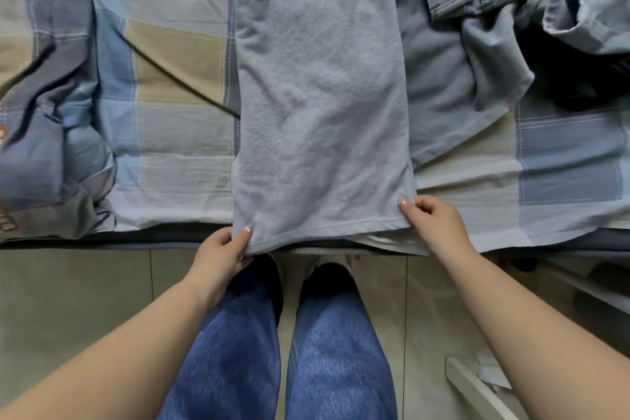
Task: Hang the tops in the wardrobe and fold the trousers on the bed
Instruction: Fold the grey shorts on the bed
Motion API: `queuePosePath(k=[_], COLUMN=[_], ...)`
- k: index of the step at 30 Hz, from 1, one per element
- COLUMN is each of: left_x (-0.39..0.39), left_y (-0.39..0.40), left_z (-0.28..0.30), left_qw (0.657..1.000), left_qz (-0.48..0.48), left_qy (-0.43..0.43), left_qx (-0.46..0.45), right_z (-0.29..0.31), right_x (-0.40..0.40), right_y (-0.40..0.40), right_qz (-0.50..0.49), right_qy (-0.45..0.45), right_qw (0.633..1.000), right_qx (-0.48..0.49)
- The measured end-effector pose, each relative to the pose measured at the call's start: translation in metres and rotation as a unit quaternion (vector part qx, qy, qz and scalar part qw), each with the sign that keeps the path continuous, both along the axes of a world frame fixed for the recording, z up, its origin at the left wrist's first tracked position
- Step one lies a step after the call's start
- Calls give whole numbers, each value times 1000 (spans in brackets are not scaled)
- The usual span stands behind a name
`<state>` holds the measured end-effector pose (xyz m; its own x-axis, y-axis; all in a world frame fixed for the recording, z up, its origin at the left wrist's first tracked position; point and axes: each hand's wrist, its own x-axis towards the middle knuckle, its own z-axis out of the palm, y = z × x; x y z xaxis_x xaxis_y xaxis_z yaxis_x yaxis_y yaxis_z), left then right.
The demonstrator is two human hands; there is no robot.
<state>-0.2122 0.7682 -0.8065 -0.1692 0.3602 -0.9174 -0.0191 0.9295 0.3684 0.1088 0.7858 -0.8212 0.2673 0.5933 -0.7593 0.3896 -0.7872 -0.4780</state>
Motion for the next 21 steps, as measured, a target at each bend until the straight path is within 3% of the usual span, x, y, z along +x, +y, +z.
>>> queuePosePath(k=[3,6,11,18,21], left_x=[10,11,6,14,11], left_y=[12,12,8,67,109], left_z=[-2,0,10,42,54], left_qw=[999,998,999,979,964], left_qz=[-27,-35,-12,189,231], left_qy=[-44,-22,-8,-26,-63], left_qx=[-18,-41,-43,78,117], right_z=[-1,-4,9,45,59], right_x=[-4,3,14,7,5], right_y=[10,5,11,76,112], right_qz=[-10,-19,-96,-240,-278], right_qy=[4,2,90,202,271], right_qw=[1000,1000,990,948,919], right_qx=[10,-9,-49,45,77])
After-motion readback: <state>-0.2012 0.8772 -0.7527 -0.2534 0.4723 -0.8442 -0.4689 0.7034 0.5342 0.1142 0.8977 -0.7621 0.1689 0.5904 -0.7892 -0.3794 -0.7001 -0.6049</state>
